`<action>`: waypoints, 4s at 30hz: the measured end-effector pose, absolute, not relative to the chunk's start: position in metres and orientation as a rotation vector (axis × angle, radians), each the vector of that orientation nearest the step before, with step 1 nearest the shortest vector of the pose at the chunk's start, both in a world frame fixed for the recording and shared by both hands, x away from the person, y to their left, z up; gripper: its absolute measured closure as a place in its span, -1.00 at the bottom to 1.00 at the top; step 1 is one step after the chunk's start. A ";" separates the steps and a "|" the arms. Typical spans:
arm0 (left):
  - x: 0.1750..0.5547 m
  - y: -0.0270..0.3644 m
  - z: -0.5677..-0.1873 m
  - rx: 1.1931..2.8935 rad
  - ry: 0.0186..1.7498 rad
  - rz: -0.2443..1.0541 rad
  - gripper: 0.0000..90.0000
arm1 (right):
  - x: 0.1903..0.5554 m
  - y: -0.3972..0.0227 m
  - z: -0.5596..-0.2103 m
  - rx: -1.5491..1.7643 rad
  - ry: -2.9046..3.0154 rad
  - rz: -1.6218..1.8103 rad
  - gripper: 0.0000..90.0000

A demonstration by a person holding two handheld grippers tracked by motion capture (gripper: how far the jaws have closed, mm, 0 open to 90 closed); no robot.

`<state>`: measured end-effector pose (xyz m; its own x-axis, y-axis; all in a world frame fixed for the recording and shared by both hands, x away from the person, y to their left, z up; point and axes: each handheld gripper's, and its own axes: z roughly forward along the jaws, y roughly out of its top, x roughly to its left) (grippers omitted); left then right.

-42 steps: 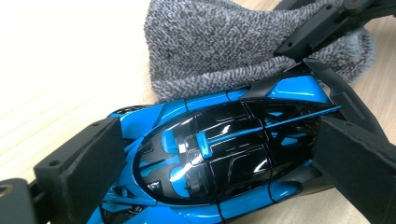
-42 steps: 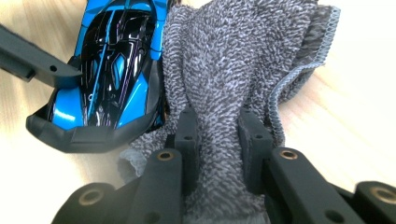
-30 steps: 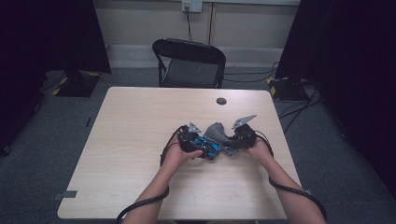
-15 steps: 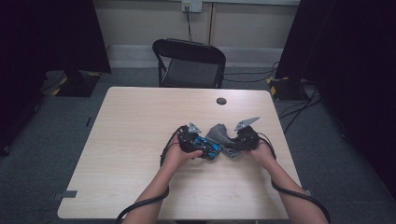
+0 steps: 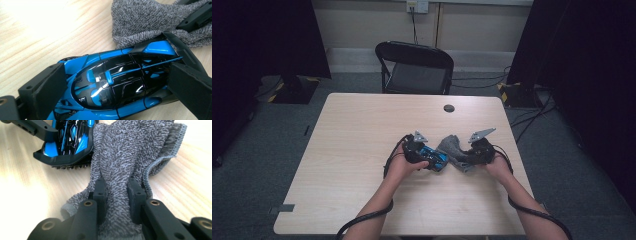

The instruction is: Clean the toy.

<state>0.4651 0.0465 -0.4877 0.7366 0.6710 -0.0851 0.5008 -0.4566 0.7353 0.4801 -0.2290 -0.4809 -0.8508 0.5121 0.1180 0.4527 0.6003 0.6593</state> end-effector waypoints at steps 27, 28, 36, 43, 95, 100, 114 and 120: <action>0.465 0.046 -0.487 2.155 0.879 0.278 -0.95 | 0.461 -0.250 -0.480 0.839 2.726 1.107 0.62; 0.465 0.046 -0.487 2.155 0.879 0.278 -0.95 | 0.460 -0.251 -0.480 0.843 2.724 1.110 0.62; 0.465 0.046 -0.487 2.153 0.880 0.274 -0.95 | 0.454 -0.257 -0.478 0.837 2.723 1.097 0.62; 0.466 0.045 -0.486 2.164 0.882 0.268 -0.95 | 0.447 -0.268 -0.474 0.867 2.708 1.109 0.62; 0.397 0.186 -0.434 2.046 0.921 0.307 -0.64 | 0.443 -0.118 -0.415 0.505 2.811 1.232 0.60; 0.390 0.199 -0.433 1.998 0.934 0.319 -0.64 | 0.438 -0.087 -0.425 0.424 2.867 1.226 0.60; 0.388 0.215 -0.438 1.999 0.945 0.325 -0.64 | 0.423 -0.015 -0.465 0.282 3.003 1.169 0.60; 0.387 0.219 -0.442 2.014 0.917 0.314 -0.56 | 0.423 0.001 -0.473 0.230 3.019 1.150 0.58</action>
